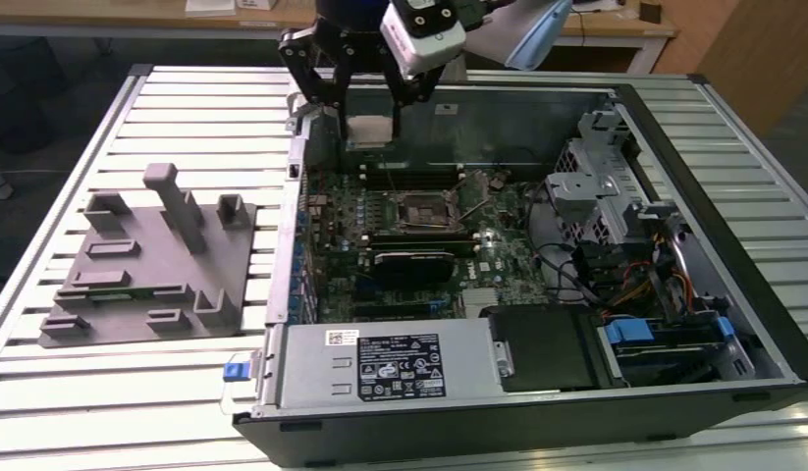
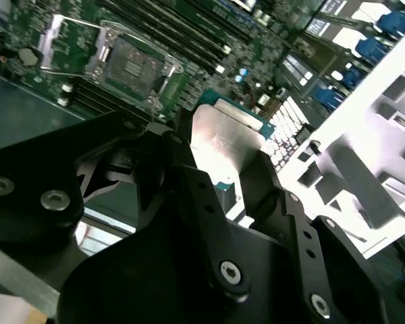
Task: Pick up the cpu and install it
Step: 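Pick up the cpu and move it towards the insertion slot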
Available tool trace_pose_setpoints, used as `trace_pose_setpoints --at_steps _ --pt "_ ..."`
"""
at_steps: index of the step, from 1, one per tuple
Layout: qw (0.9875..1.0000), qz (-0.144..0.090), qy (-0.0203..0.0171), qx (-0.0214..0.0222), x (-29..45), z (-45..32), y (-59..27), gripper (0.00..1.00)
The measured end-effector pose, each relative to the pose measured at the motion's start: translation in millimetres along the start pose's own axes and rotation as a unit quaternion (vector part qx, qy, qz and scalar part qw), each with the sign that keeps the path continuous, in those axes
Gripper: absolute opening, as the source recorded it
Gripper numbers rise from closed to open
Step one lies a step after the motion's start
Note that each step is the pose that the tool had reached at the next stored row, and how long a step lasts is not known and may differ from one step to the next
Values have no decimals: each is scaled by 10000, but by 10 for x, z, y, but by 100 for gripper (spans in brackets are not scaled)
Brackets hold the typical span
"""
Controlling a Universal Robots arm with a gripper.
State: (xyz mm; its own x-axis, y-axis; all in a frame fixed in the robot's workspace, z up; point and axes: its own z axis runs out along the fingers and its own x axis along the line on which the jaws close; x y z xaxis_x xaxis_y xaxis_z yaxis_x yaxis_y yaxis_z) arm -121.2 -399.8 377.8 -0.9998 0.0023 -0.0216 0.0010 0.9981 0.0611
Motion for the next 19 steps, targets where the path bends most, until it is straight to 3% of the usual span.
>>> trace_pose_setpoints --at_steps 7,19 --pt "10000 -3 -52 0 -201 16 22 53" --pt "10000 -4 -54 -1 -369 34 34 53"
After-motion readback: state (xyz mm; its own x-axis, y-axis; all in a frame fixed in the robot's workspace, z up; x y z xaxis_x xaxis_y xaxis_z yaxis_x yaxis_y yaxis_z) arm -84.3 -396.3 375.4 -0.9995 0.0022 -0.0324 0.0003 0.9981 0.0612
